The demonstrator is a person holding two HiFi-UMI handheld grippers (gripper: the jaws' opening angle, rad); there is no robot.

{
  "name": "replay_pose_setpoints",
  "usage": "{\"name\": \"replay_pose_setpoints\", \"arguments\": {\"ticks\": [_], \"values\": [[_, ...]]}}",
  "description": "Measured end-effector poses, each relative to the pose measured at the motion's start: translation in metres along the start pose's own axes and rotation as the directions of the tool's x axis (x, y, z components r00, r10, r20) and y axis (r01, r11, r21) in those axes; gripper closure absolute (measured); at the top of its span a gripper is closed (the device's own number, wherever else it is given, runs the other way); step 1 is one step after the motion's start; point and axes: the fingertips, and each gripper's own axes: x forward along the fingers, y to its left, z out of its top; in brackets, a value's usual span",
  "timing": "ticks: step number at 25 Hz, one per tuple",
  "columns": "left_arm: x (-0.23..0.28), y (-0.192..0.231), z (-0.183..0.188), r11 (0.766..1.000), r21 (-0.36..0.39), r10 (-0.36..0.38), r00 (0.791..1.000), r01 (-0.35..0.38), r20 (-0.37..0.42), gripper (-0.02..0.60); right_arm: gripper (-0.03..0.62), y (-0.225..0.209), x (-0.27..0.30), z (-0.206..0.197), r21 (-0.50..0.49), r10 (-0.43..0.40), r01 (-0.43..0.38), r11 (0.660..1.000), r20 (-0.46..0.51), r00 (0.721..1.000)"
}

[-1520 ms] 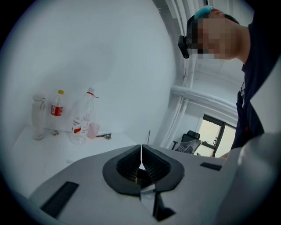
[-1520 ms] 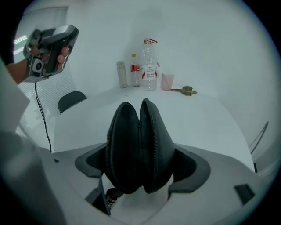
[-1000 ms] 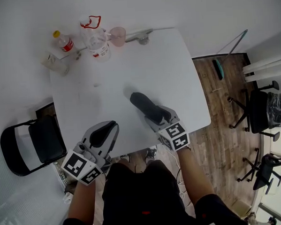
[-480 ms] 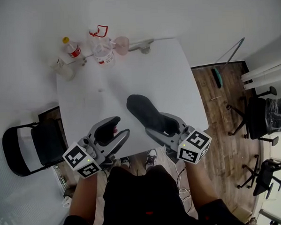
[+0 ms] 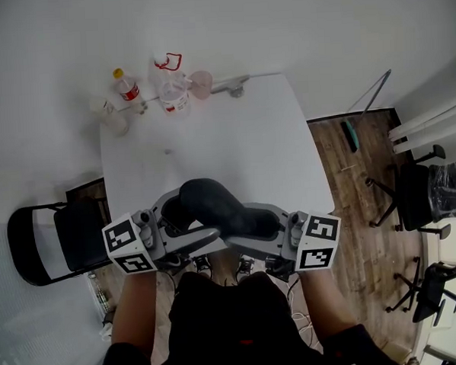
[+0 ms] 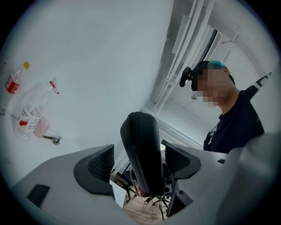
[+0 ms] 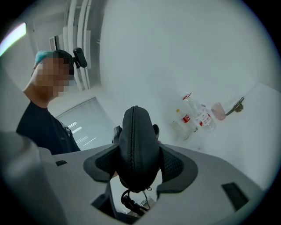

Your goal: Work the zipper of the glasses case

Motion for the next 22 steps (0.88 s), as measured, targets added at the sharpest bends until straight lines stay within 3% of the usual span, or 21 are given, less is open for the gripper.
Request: {"name": "replay_pose_setpoints", "arguments": {"ticks": [4,10,15,18,22], "values": [[0.006,-0.019,0.007,0.996,-0.036,-0.081,0.996,0.082,0.03,0.225,0.318,0.019,0.006,0.0,0.047,0.062,-0.063,0.997,0.011,0.998],[0.013,-0.036,0.008,0.993,-0.049,-0.107,0.993,0.109,0.051,0.226,0.318,0.037,0.015,-0.006,0.087,0.108,-0.11,0.99,0.021,0.994],[0.016,-0.039,0.005,0.993,-0.058,-0.097,0.994,0.1,0.043,0.227,0.318,0.04,0.018,-0.011,0.098,0.111,-0.111,0.989,0.012,0.994],[0.015,-0.04,0.003,0.99,-0.081,-0.11,0.993,0.114,0.046,0.295,0.318,0.037,0.019,-0.013,0.098,0.093,-0.092,0.991,0.003,0.996],[0.014,-0.036,0.003,0.99,-0.098,-0.096,0.993,0.102,0.068,0.305,0.316,0.032,0.018,-0.012,0.105,0.071,-0.07,0.992,-0.001,0.998]]}}
